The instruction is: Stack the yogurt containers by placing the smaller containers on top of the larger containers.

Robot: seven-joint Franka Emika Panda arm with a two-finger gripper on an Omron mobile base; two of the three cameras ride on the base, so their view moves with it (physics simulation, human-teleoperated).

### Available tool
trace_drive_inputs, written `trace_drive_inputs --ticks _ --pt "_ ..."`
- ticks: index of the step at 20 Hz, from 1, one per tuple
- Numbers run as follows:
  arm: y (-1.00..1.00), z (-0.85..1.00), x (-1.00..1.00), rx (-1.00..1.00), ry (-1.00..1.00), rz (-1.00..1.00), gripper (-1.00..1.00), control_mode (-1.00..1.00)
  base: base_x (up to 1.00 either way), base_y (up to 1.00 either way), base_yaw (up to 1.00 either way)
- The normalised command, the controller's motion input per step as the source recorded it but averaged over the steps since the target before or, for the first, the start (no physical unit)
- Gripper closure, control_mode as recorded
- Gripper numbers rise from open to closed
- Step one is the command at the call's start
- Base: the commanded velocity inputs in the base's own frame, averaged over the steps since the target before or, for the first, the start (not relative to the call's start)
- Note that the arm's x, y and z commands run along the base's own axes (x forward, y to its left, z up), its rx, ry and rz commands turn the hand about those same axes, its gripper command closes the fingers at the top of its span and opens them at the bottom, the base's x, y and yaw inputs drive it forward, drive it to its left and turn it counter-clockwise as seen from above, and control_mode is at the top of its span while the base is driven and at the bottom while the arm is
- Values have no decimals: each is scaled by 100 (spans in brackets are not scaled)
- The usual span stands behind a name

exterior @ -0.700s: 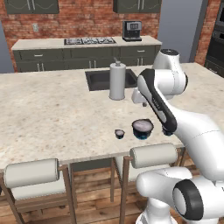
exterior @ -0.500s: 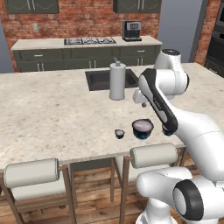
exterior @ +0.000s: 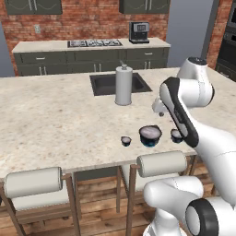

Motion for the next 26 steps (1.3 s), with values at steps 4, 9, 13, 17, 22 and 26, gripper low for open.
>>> trace_drive_inputs --ticks 4,9,13,17,22,26 --pt "-40 -19 -34 10 -3 0 -100 -100 0 0 0" --pt "-47 -16 -41 17 -1 0 -100 -100 0 0 0" --pt "-45 -13 -49 18 0 0 -100 -100 0 0 0" --pt "-40 -14 -40 18 0 -1 -100 -100 0 0 0" --pt "-32 -7 -29 15 0 -6 -100 -100 0 0 0" --pt "-30 -9 -10 15 0 -9 -100 -100 0 0 0"
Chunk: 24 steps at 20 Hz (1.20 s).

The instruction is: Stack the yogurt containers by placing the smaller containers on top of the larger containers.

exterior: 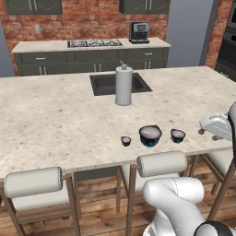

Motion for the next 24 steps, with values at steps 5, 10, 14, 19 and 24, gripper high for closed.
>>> trace_drive_inputs --ticks 5,10,14,19,24 --pt "-29 -16 0 16 0 -12 -100 -100 0 0 0" --pt "-22 -22 2 15 0 -11 -100 -100 0 0 0" --pt "-16 -31 1 12 1 -8 -100 -100 0 0 0" --pt "0 -25 23 5 0 -2 -100 -100 0 0 0" --pt "0 -14 41 0 0 0 -100 -100 0 0 0"
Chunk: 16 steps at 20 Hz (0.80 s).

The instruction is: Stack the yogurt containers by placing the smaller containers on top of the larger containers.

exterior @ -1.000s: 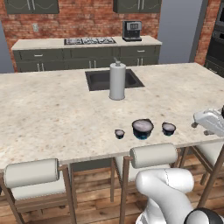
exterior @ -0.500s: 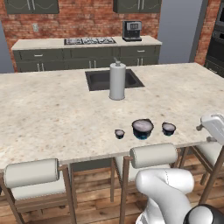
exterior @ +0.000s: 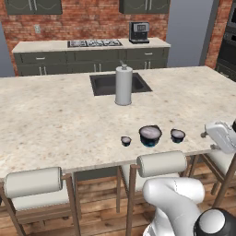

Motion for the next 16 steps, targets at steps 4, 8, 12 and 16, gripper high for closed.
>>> trace_drive_inputs --ticks 4,8,12,16 --pt "0 -12 38 0 3 0 -100 -100 0 0 0" --pt "0 -19 40 0 6 0 -100 -100 0 0 0" --pt "-3 -26 34 1 12 0 -100 -100 0 0 0" --pt "-8 -23 33 4 13 0 -100 -100 0 0 0"
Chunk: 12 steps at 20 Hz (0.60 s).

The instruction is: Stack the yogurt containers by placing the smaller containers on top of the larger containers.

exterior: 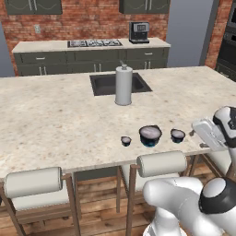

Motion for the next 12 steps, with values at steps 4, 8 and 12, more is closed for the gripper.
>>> trace_drive_inputs --ticks 4,8,12 --pt "-16 -10 27 8 2 0 -100 -100 0 0 0" --pt "-24 -8 21 11 0 0 -100 -100 0 0 0" --pt "-10 -17 27 7 0 0 -100 -100 0 0 0"
